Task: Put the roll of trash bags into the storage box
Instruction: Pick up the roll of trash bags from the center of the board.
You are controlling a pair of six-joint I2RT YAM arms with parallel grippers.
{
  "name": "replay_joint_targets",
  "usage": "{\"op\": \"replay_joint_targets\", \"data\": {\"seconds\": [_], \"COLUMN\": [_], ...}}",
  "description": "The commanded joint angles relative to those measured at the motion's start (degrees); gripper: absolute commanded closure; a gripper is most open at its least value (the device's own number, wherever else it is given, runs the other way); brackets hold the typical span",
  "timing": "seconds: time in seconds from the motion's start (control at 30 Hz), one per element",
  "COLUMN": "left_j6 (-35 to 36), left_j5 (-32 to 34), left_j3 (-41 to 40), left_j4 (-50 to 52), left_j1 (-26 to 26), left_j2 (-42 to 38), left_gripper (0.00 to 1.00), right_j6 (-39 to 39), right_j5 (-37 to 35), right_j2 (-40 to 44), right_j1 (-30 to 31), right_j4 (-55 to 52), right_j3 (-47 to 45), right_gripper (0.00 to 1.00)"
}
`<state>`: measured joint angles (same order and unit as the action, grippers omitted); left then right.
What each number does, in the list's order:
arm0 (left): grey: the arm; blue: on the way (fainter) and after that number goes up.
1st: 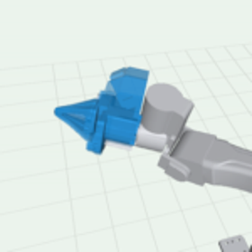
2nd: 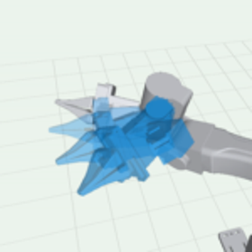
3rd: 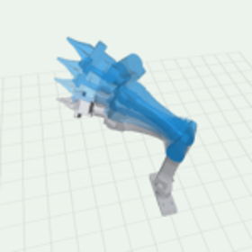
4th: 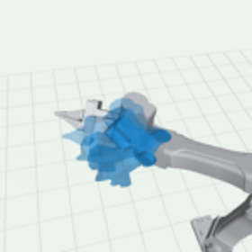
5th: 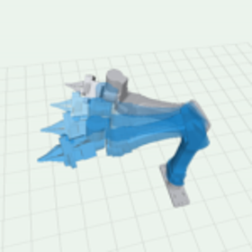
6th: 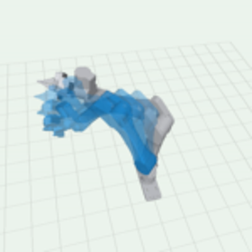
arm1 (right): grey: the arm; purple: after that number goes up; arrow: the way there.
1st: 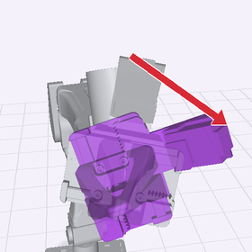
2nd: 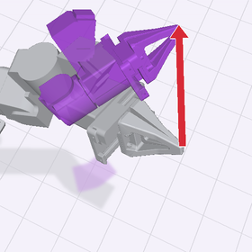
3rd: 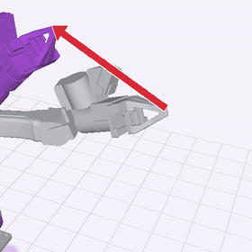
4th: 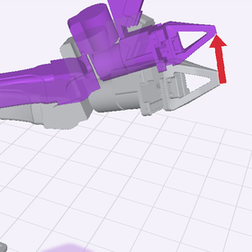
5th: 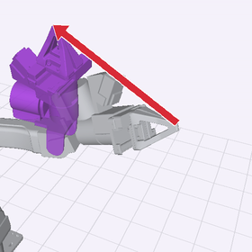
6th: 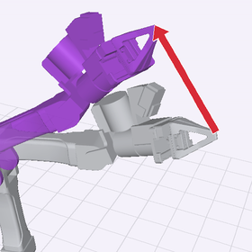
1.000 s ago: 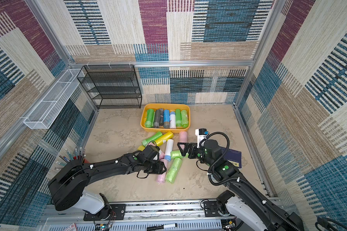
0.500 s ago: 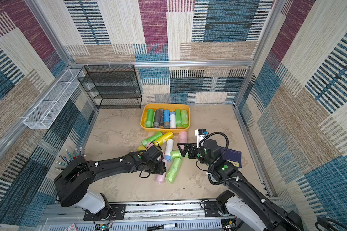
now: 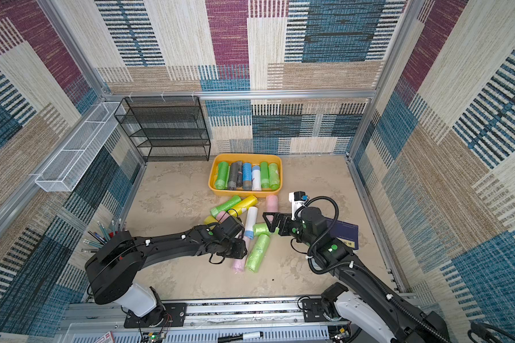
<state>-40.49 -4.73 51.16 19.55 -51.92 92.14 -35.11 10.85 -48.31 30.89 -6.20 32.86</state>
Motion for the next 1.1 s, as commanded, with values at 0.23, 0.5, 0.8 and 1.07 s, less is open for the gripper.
{"op": "replay_joint_targets", "data": {"seconds": [0.23,0.5,0.8,1.07], "left_j6": [1.59,1.72,2.21,3.14], "left_j5": [3.82,5.39,8.05,7.91], "left_j3": [1.39,2.80,4.76,7.42], "left_j4": [4.40,6.34,8.54,9.58], "left_j1": [-0.10,-0.11,-0.02,0.07], "left_j2": [-3.37,-4.51,-5.34,-5.30], "left_gripper": [0.59,0.60,0.61,0.62], "right_j6": [-1.11,-1.34,-1.45,-2.56], "right_j5": [-0.17,0.10,1.21,1.40], "right_j2": [-0.86,-1.33,-1.52,-0.91], "right_j1": [0.08,0.12,0.09,0.13], "right_j4": [2.16,2.42,1.95,2.69], "right_j3": [-0.12,-0.17,0.02,-0.82], "right_gripper": [0.01,0.01,0.01,0.01]}}
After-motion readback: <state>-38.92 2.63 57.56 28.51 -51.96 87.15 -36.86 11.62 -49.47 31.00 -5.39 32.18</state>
